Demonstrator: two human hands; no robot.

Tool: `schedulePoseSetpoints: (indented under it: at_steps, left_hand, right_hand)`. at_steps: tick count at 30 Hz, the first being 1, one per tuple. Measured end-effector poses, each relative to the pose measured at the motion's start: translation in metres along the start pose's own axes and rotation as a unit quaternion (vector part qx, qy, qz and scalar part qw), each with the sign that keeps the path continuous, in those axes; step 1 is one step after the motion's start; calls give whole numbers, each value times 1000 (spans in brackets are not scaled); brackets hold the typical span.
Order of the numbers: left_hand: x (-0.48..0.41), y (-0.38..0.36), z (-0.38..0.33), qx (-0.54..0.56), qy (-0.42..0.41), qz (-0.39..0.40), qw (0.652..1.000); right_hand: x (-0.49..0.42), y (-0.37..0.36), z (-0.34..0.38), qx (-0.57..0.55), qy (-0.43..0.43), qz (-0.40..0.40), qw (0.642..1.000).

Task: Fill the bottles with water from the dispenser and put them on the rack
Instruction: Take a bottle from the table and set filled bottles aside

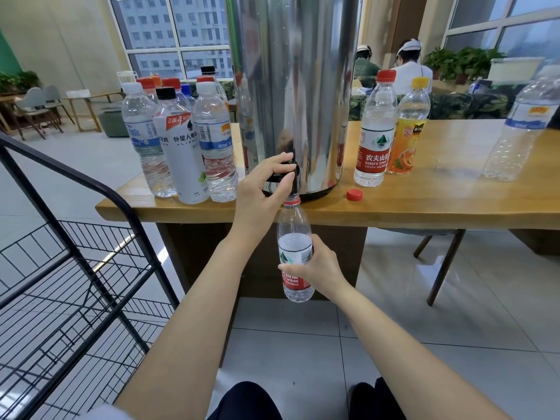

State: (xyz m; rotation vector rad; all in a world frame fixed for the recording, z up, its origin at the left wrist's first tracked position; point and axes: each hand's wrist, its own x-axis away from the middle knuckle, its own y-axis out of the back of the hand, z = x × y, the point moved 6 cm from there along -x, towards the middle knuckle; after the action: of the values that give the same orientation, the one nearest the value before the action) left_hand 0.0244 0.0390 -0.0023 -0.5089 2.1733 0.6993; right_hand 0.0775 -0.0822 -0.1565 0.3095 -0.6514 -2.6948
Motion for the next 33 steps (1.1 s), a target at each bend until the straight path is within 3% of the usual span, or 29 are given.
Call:
schedulePoseSetpoints:
  at_steps: [33]
  left_hand:
    - [1,-1,0,12,-3,-6,1000]
  right_hand:
    - [2,1,6,3,1,2,1000]
